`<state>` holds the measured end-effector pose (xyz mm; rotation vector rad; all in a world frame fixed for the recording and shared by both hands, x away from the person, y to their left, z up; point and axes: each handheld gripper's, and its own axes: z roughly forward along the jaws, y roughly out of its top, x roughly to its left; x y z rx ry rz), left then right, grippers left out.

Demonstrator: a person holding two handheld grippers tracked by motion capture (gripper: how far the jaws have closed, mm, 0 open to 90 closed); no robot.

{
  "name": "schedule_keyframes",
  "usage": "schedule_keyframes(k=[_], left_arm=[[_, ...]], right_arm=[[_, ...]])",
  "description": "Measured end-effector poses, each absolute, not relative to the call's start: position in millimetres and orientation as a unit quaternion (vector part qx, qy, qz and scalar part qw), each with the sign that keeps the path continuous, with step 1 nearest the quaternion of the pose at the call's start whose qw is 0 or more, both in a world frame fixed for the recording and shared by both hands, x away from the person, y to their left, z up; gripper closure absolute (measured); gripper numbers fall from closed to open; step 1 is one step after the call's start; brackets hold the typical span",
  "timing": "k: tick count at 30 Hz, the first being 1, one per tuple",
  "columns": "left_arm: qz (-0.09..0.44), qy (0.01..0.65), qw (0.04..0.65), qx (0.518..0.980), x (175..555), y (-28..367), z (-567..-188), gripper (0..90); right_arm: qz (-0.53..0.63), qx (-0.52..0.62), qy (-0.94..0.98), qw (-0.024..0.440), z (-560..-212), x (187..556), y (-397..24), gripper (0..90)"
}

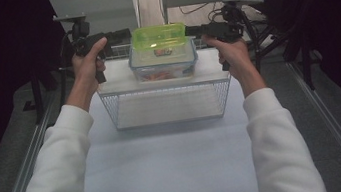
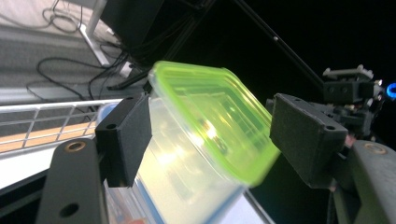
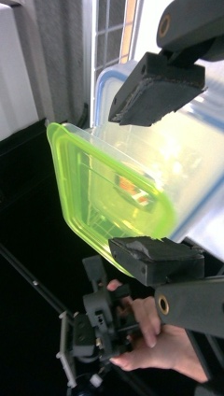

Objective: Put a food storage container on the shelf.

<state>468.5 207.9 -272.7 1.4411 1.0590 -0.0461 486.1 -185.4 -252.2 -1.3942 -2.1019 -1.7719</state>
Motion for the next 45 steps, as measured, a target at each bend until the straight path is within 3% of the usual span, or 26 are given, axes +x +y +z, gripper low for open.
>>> schedule_keyframes(k=[15,23,26,36,45], left_arm=[[0.027,0.415,0.546,0.728,372.0,217.2,-302.9,29.9],[0.032,0.385,0.478,0.789,314.0,209.9,-338.6,30.0],[0.041,0.377,0.45,0.808,291.3,206.5,-361.1,30.2],[0.04,0.378,0.42,0.824,264.4,201.6,-413.1,30.4],[0.036,0.389,0.418,0.82,264.0,200.9,-434.5,30.5]], right_arm=[[-0.49,-0.374,-0.787,-0.014,-262.5,398.7,-201.5,32.2],[-0.438,-0.35,-0.827,-0.029,-302.2,358.3,-207.2,33.1],[-0.405,-0.353,-0.843,-0.032,-332.4,344.8,-210.1,33.3],[-0.342,-0.357,-0.869,-0.013,-405.5,321.2,-214.5,33.4],[-0.343,-0.357,-0.869,-0.011,-419.9,321.2,-217.0,32.9]])
